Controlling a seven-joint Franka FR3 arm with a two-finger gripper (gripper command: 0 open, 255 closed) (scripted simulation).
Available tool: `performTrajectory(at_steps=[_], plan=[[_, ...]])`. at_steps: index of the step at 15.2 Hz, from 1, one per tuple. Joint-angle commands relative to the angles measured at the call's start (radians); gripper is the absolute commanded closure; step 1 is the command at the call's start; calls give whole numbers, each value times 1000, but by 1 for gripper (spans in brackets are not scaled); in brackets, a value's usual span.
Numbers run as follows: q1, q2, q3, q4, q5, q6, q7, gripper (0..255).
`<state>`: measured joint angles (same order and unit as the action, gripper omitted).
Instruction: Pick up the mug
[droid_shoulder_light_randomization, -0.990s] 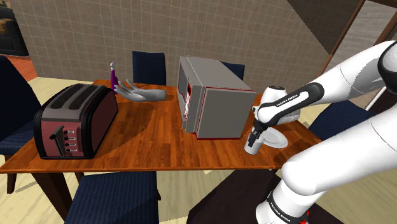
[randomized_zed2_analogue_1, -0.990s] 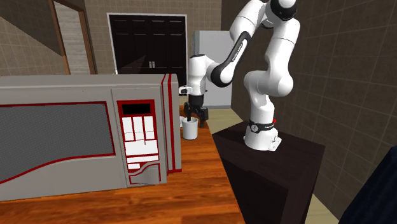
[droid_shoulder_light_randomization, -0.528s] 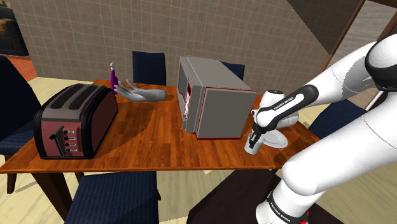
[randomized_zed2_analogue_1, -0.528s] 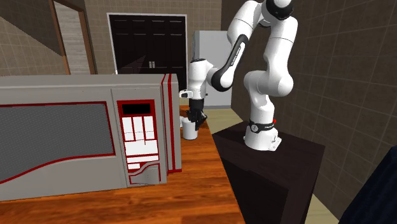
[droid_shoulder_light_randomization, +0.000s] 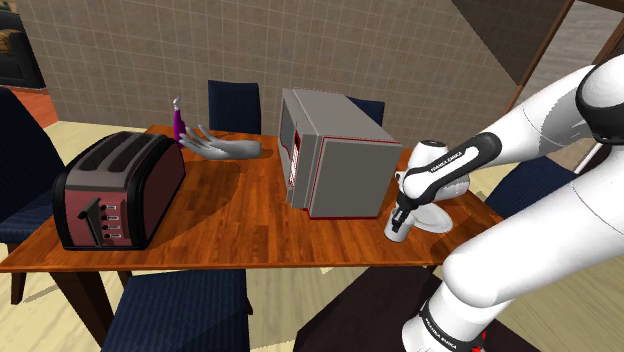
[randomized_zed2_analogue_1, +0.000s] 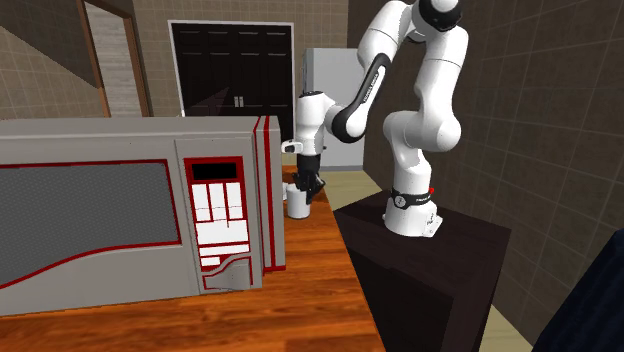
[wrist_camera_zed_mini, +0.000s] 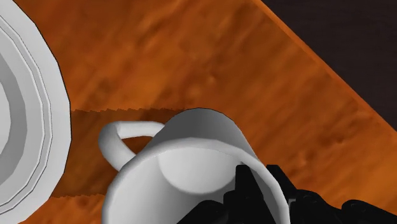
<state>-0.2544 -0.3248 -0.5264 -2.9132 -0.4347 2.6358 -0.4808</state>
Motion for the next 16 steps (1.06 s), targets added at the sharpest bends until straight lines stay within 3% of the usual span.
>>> performTrajectory(at_steps=[1,14,16], plan=[[-5,-31,7,2,-2,-33,1,255],[-17,-250,64,60,26,-309,-10,255],[-17,-252,65,61,27,-312,-10,255]])
